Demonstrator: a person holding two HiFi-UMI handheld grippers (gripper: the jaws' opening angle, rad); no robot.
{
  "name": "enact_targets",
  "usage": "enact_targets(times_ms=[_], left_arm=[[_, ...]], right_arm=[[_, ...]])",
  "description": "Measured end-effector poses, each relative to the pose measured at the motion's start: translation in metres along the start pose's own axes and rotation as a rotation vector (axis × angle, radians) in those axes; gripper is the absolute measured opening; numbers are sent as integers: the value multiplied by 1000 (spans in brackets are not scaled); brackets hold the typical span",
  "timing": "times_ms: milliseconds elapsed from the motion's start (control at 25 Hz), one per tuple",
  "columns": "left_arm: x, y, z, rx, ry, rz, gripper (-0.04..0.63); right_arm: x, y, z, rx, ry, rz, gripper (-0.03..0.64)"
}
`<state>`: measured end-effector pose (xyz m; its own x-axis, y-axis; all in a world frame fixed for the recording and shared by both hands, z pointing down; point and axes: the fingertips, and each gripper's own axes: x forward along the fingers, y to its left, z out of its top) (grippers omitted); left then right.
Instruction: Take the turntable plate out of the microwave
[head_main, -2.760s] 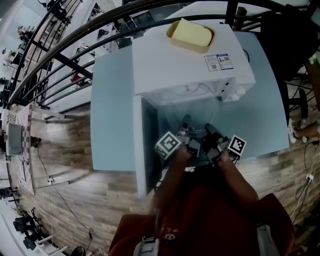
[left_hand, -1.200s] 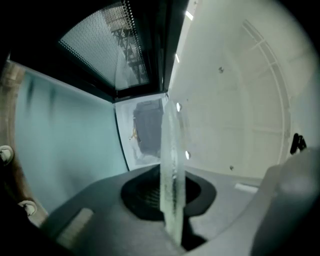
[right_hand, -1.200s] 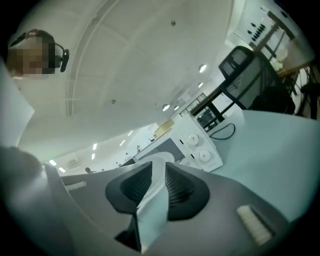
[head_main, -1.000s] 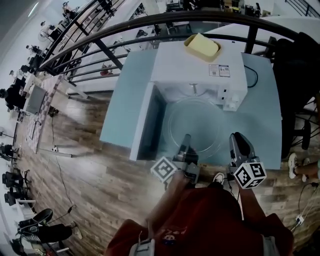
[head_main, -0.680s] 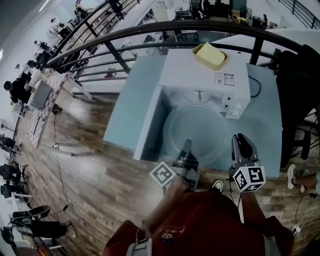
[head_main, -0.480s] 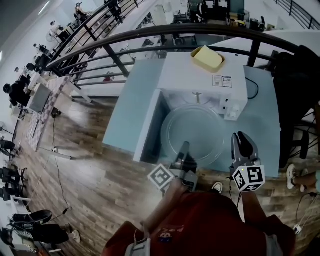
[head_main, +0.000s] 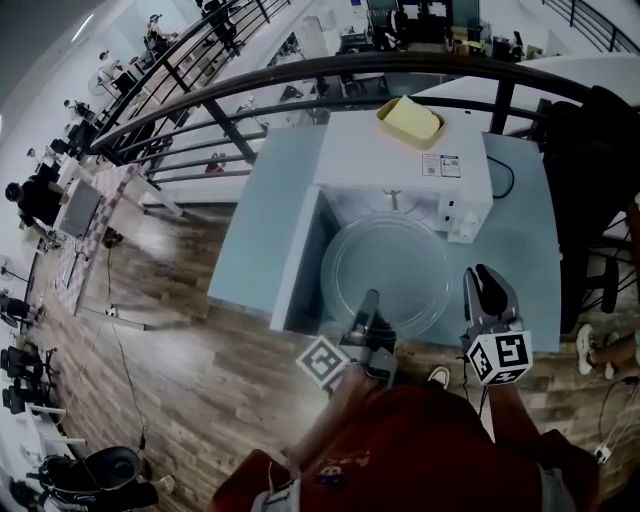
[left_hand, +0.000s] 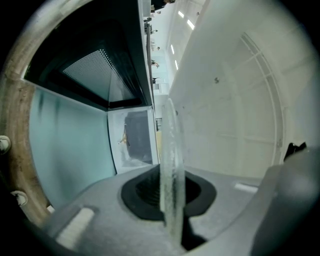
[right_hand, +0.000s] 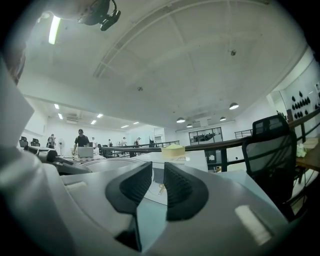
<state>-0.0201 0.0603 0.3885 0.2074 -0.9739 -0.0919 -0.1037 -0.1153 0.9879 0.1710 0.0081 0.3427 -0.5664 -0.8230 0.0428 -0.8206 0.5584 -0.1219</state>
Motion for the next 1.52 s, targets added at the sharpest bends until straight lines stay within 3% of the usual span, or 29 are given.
enact_targets(times_ms=[320,760,1080,1520], left_arm=[[3,-3,4,25,7,-20,23],[10,-4,4,13,8,-47,23],[10,-2,-1,-5,10,-38,23],[8,-12,0,4,-4,-53,23]], right_arm=[[8,7,1,44,-16,3,71],[9,15,-7,13,-31,19,68],[6,19,-8,-8,-31,27,0],[-2,18,-1,9,-33,12,0]])
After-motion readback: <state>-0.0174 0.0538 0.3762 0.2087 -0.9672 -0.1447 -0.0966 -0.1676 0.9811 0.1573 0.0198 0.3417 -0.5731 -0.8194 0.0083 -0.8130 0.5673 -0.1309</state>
